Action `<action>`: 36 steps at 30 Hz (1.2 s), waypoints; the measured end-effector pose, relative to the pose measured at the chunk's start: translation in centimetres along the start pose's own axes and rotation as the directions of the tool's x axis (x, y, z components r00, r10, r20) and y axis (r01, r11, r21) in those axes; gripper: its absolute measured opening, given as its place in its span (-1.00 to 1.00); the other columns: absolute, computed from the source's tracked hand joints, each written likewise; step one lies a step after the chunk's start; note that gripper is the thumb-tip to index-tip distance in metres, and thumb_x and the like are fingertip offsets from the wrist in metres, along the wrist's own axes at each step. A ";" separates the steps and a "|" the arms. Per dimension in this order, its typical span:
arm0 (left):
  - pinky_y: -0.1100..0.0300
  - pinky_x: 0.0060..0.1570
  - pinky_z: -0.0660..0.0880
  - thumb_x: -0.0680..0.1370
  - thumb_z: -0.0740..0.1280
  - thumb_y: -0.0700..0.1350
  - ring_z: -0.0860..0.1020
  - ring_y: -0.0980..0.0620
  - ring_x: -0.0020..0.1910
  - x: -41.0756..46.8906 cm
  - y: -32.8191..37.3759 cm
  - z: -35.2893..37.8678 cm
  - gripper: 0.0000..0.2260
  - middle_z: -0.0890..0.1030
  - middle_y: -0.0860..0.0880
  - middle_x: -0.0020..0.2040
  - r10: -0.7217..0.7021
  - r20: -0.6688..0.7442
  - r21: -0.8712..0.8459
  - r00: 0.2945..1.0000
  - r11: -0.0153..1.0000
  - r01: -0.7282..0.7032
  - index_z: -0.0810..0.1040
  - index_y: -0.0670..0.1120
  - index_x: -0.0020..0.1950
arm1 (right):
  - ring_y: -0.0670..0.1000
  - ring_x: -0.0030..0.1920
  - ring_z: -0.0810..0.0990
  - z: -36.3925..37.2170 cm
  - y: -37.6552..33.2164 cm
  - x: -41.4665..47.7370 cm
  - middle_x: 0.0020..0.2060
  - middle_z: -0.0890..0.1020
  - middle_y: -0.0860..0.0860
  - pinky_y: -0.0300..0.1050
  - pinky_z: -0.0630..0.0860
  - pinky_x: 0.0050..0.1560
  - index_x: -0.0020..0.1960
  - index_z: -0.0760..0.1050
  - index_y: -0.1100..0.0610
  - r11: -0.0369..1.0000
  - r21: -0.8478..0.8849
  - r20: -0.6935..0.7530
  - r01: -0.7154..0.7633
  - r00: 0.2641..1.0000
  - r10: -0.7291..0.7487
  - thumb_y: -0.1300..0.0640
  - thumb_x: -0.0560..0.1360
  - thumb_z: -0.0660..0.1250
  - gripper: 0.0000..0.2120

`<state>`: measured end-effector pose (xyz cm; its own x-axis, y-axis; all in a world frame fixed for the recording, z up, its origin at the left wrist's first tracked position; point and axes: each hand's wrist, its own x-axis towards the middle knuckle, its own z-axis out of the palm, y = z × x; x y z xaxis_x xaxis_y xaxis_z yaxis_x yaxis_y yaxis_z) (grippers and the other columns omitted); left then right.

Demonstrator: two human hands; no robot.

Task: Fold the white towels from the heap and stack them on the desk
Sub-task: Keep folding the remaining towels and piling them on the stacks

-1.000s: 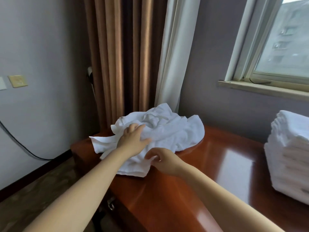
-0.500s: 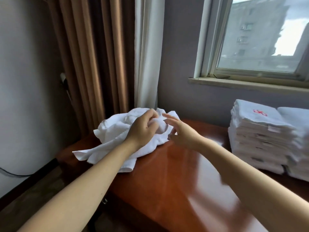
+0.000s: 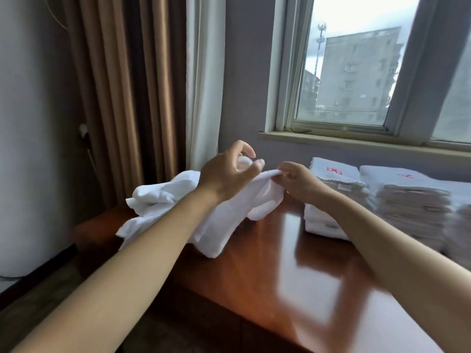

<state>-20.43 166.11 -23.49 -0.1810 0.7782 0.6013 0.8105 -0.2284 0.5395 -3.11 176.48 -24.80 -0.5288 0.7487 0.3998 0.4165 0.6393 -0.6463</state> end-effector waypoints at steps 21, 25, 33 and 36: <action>0.13 -0.32 0.28 0.60 0.31 0.04 0.36 0.03 -0.38 5.1 19.1 14.7 -0.67 0.40 0.01 -0.37 0.132 0.011 -0.417 0.991 0.902 -0.115 0.54 -0.23 -0.13 | -0.08 -0.40 0.40 -22.0 5.9 -17.9 -0.40 0.43 -0.01 -0.25 0.28 -0.43 -0.29 0.45 0.18 0.969 0.044 -0.247 -0.245 0.937 0.248 0.25 0.41 0.47 -0.80; 0.14 -0.27 0.32 0.60 0.30 0.01 0.41 -0.01 -0.28 7.1 17.2 15.3 -0.76 0.47 -0.03 -0.31 -0.046 -0.050 -0.433 0.998 0.901 0.020 0.51 -0.12 -0.18 | -0.01 -0.35 0.32 -21.5 9.9 -18.7 -0.38 0.34 0.04 -0.12 0.17 -0.35 -0.30 0.37 0.15 0.895 -0.113 -0.209 -0.430 0.891 0.402 0.24 0.40 0.40 -0.79; 0.15 -0.17 0.39 0.59 0.31 0.04 0.55 -0.07 -0.12 8.1 13.0 15.2 -0.82 0.57 0.02 -0.18 -0.103 -0.143 -0.328 0.984 0.943 0.051 0.56 -0.05 -0.06 | 0.01 -0.26 0.42 -21.9 11.9 -16.0 -0.34 0.46 0.02 -0.10 0.29 -0.29 -0.21 0.48 0.20 0.915 -0.087 -0.454 -0.394 0.833 0.316 0.15 0.58 0.24 -0.79; 0.15 -0.17 0.39 0.59 0.31 0.10 0.59 -0.11 -0.04 8.9 13.5 13.4 -0.79 0.60 0.01 -0.12 -0.031 -0.217 -0.300 0.976 0.953 -0.036 0.59 -0.03 -0.02 | -0.04 -0.33 0.36 -23.0 9.5 -13.9 -0.38 0.43 -0.02 -0.12 0.26 -0.32 -0.22 0.51 0.21 0.967 -0.097 -0.537 -0.238 0.830 0.150 0.15 0.58 0.29 -0.78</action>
<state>-3.64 177.78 -18.69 -0.3227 0.6396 0.6977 0.6121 -0.4212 0.6693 25.20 176.12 -21.55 0.0212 0.8116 0.5839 0.5998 0.4569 -0.6569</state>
